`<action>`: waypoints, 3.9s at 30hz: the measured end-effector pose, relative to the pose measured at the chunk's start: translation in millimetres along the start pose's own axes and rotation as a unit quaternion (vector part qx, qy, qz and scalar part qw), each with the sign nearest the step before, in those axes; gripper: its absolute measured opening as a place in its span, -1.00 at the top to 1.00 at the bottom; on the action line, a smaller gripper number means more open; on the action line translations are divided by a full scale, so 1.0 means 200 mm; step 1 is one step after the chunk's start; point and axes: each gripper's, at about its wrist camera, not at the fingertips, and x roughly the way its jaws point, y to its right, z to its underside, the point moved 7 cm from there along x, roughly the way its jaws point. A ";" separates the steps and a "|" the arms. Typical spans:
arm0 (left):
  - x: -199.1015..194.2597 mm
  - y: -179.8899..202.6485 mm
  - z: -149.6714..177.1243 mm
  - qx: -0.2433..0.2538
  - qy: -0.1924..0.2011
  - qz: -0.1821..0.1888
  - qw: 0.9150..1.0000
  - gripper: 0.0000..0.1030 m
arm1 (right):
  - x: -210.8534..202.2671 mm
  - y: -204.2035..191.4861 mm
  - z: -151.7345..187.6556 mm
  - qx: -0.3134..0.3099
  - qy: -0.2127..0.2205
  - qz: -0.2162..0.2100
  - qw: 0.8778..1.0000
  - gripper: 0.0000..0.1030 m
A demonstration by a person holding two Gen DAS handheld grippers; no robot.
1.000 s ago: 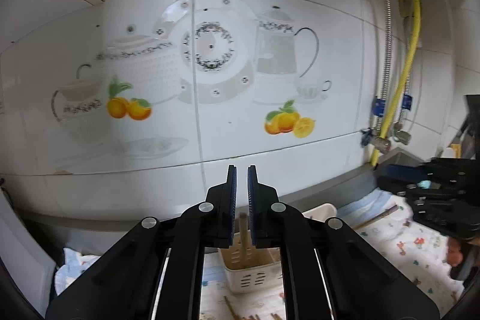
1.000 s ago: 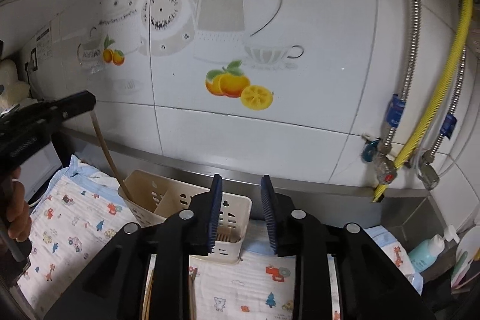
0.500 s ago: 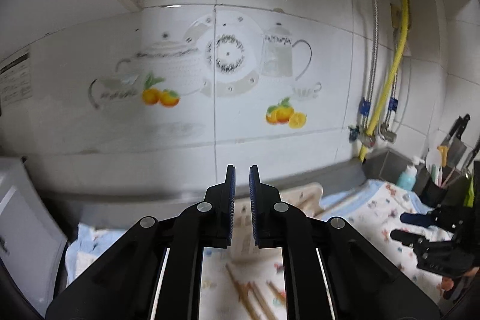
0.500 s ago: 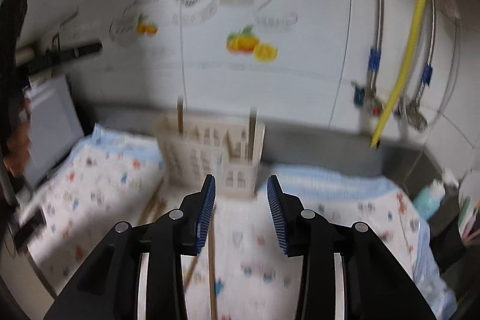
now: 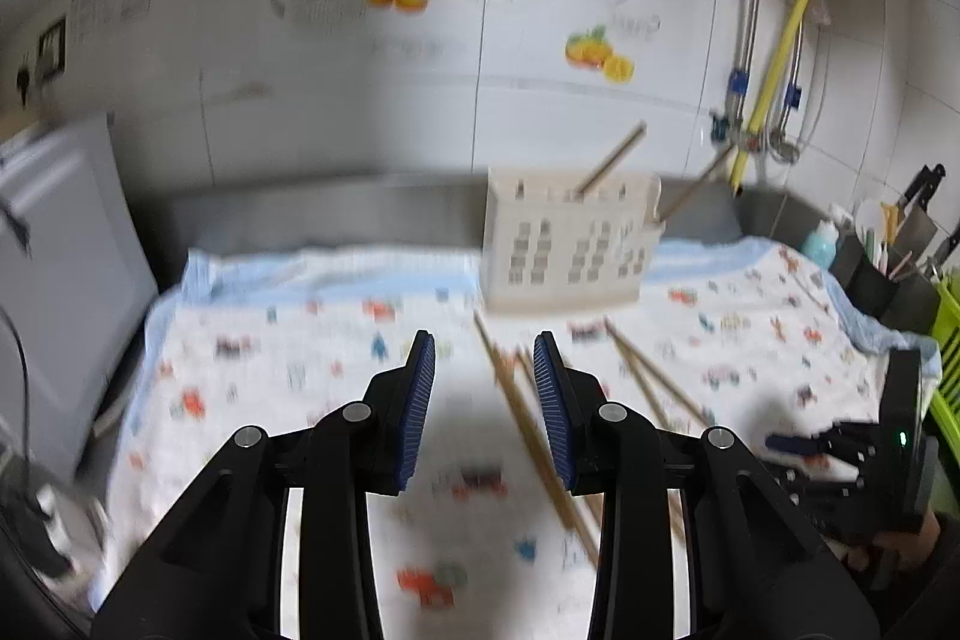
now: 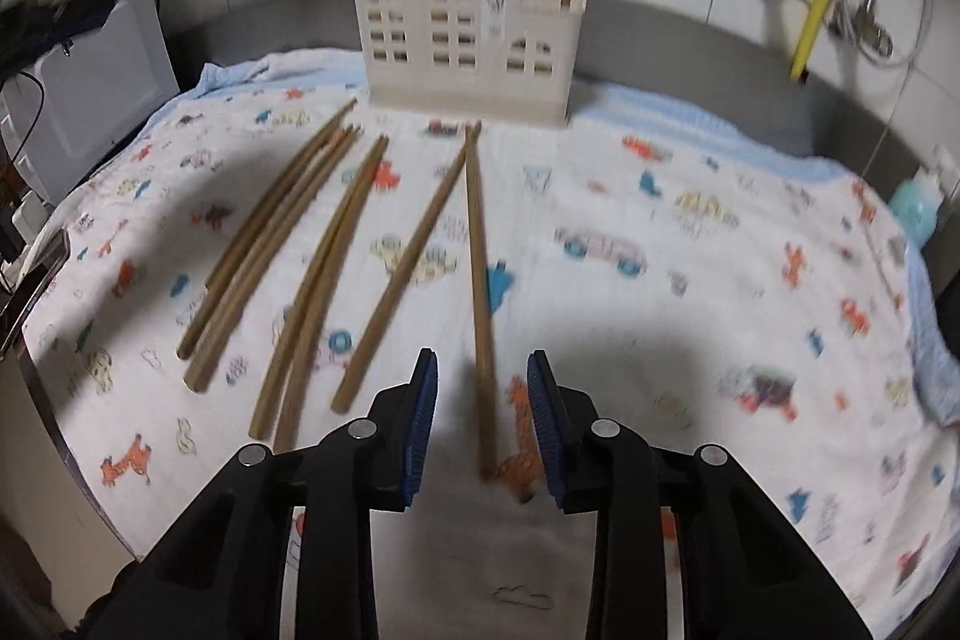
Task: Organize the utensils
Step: 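Move both open grippers back down to the chopsticks on the cloth, then close the left gripper on a chopstick while the right gripper grasps another chopstick, then lift both chopsticks upright and carry them above the beige holder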
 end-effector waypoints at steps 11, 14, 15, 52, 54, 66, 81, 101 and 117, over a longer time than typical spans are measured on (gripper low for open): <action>0.17 -0.02 0.48 -0.044 -0.094 0.022 0.994 0.33 | 0.09 0.01 0.04 0.018 -0.015 -0.004 1.000 0.60; 0.22 0.03 0.53 -0.039 -0.113 0.032 0.992 0.33 | 0.09 0.02 0.04 0.018 -0.013 0.002 1.000 0.69; 0.23 0.05 0.54 -0.037 -0.117 0.034 0.992 0.33 | 0.09 0.02 0.04 0.019 -0.012 0.004 1.000 0.76; 0.55 0.13 0.59 -0.059 -0.154 -0.046 0.985 0.43 | 0.05 0.04 0.09 0.050 0.002 -0.020 0.999 0.85; 0.56 0.14 0.58 -0.058 -0.152 -0.041 0.986 0.48 | 0.06 0.04 0.09 0.050 0.003 -0.020 0.999 0.85; 0.59 0.10 0.56 -0.050 -0.155 -0.031 0.986 0.89 | 0.06 0.05 0.08 0.054 0.006 -0.023 0.998 0.85; 0.28 0.05 0.33 -0.049 -0.072 0.018 0.996 0.90 | -0.32 0.04 -0.19 0.030 0.097 -0.012 0.995 0.86; 0.11 0.06 -0.12 -0.010 0.003 0.042 0.999 0.90 | -0.68 0.06 -0.94 -0.011 0.172 -0.026 0.985 0.87; 0.12 0.14 -0.48 0.039 0.031 0.038 0.998 0.90 | -0.74 0.17 -1.61 0.031 0.249 -0.007 0.968 0.87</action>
